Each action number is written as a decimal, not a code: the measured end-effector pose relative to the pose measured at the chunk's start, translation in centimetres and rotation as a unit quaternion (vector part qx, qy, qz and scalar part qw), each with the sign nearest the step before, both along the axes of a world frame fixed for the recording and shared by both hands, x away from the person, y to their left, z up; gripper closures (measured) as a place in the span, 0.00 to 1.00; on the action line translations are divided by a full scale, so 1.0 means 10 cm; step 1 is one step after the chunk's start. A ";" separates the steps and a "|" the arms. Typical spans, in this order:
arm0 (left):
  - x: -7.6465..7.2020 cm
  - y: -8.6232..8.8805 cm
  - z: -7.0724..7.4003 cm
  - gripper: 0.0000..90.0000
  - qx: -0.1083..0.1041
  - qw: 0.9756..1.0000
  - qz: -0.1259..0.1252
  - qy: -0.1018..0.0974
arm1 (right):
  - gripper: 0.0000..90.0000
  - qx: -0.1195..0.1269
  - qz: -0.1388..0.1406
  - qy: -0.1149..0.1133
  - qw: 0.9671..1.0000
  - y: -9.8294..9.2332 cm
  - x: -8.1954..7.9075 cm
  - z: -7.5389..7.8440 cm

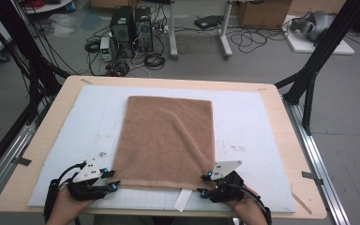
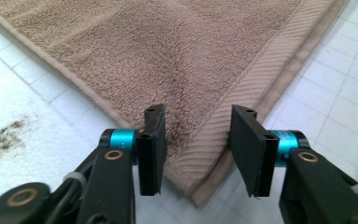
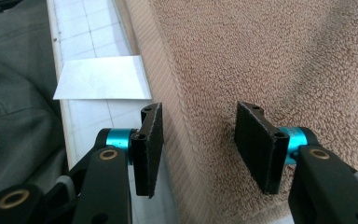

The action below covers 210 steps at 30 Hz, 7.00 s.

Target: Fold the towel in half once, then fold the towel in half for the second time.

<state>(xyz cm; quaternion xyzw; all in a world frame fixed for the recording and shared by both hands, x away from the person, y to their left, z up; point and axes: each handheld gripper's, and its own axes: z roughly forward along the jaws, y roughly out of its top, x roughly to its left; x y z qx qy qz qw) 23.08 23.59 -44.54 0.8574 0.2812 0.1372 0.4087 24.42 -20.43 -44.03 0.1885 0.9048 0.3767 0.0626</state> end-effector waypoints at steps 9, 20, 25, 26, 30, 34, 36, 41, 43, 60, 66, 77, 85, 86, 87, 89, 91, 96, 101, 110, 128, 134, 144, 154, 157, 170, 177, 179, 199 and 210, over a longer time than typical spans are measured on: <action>-0.01 0.06 0.01 0.59 -0.007 1.000 0.014 0.005 | 0.57 -0.008 0.000 -0.011 1.000 0.00 -0.03 0.00; -0.05 0.01 0.07 0.52 -0.013 1.000 0.001 -0.007 | 0.51 0.006 -0.005 -0.007 1.000 -0.01 -0.03 0.02; -0.11 0.02 0.04 0.55 -0.007 1.000 -0.008 -0.005 | 0.51 0.006 -0.011 -0.009 1.000 -0.07 -0.05 0.01; -0.12 0.02 0.03 0.56 -0.007 1.000 -0.010 -0.004 | 0.51 0.007 -0.011 -0.011 1.000 -0.08 -0.05 0.00; -0.14 0.03 0.03 0.56 -0.007 1.000 -0.018 -0.003 | 0.51 0.004 -0.007 -0.013 1.000 -0.08 -0.08 0.00; -0.13 0.00 0.01 0.55 0.010 1.000 -0.025 -0.008 | 0.51 -0.008 -0.005 -0.022 1.000 -0.05 -0.10 -0.02; -0.14 -0.03 -0.01 0.58 0.023 0.999 -0.028 -0.023 | 0.52 -0.017 -0.007 -0.032 0.999 -0.02 -0.11 -0.02; -0.12 -0.02 -0.02 0.70 0.026 0.999 -0.027 -0.037 | 0.63 -0.017 -0.009 -0.031 0.999 -0.02 -0.07 -0.02; -0.11 -0.01 -0.02 0.74 0.025 0.999 -0.027 -0.039 | 0.68 -0.016 -0.012 -0.027 0.999 -0.03 -0.05 -0.01; -0.07 -0.02 0.02 0.96 0.021 0.999 -0.027 -0.027 | 0.88 -0.014 -0.003 -0.005 1.000 -0.03 0.06 0.05; -0.11 0.00 0.07 0.97 0.015 0.999 -0.029 -0.030 | 0.88 0.000 -0.003 -0.004 1.000 -0.06 0.05 0.11; -0.15 0.04 0.08 0.97 0.008 0.999 -0.031 -0.028 | 0.88 0.004 0.000 0.002 1.000 -0.07 0.01 0.12; -0.26 0.04 0.15 0.98 0.005 0.999 -0.039 -0.031 | 0.88 0.010 0.007 0.003 1.000 -0.08 -0.06 0.18; -0.29 0.05 0.16 0.98 0.004 0.999 -0.040 -0.030 | 0.88 0.011 0.009 0.003 1.000 -0.09 -0.08 0.18; -0.32 0.05 0.16 0.98 0.003 0.999 -0.041 -0.030 | 0.88 0.014 0.009 0.004 1.000 -0.10 -0.11 0.19; -0.41 0.05 0.17 0.98 0.002 0.999 -0.044 -0.030 | 0.88 0.017 0.013 0.005 1.000 -0.11 -0.17 0.21; -0.51 0.04 0.19 0.98 0.002 0.998 -0.046 -0.031 | 0.88 0.019 0.017 0.005 1.000 -0.12 -0.24 0.22; -0.74 0.04 0.21 0.98 0.002 0.998 -0.051 -0.031 | 0.88 0.023 0.025 0.007 0.999 -0.14 -0.41 0.26; -0.82 0.07 0.20 0.86 0.002 0.998 -0.050 -0.026 | 0.74 0.039 0.029 0.028 0.998 -0.16 -0.47 0.26; -0.54 0.17 0.28 0.66 -0.035 0.999 -0.012 -0.027 | 0.55 0.077 -0.026 0.024 0.996 -0.27 -0.26 0.39; -0.06 0.02 0.46 0.47 -0.057 0.998 -0.001 -0.022 | 0.32 0.087 -0.076 0.003 0.993 -0.19 0.28 0.53; 0.10 0.01 0.53 0.43 -0.067 0.997 0.008 -0.024 | 0.27 0.084 -0.087 -0.010 0.993 -0.17 0.42 0.60; 0.26 -0.10 0.64 0.42 -0.070 0.997 0.002 -0.036 | 0.24 0.085 -0.089 -0.023 0.992 -0.13 0.54 0.70; 0.30 -0.09 0.68 0.41 -0.076 0.997 0.003 -0.035 | 0.24 0.083 -0.085 -0.026 0.993 -0.13 0.59 0.74; 0.31 -0.09 0.68 0.41 -0.077 0.996 0.004 -0.035 | 0.24 0.081 -0.084 -0.027 0.993 -0.12 0.60 0.73; 0.40 -0.09 0.67 0.41 -0.077 0.997 0.007 -0.032 | 0.24 0.080 -0.084 -0.030 0.993 -0.10 0.64 0.76; 0.58 -0.07 0.71 0.41 -0.078 0.996 0.022 -0.033 | 0.24 0.081 -0.089 -0.032 0.992 -0.13 0.72 0.79; 0.65 -0.06 0.73 0.42 -0.080 0.996 0.028 -0.038 | 0.24 0.080 -0.092 -0.034 0.992 -0.14 0.77 0.82; 1.75 0.01 0.63 0.50 -0.068 0.988 0.132 -0.038 | 0.27 0.048 -0.156 -0.035 0.986 -0.15 1.83 0.73; 1.99 -0.03 0.30 0.48 -0.055 0.985 0.162 -0.014 | 0.29 0.027 -0.179 -0.041 0.983 -0.12 2.02 0.40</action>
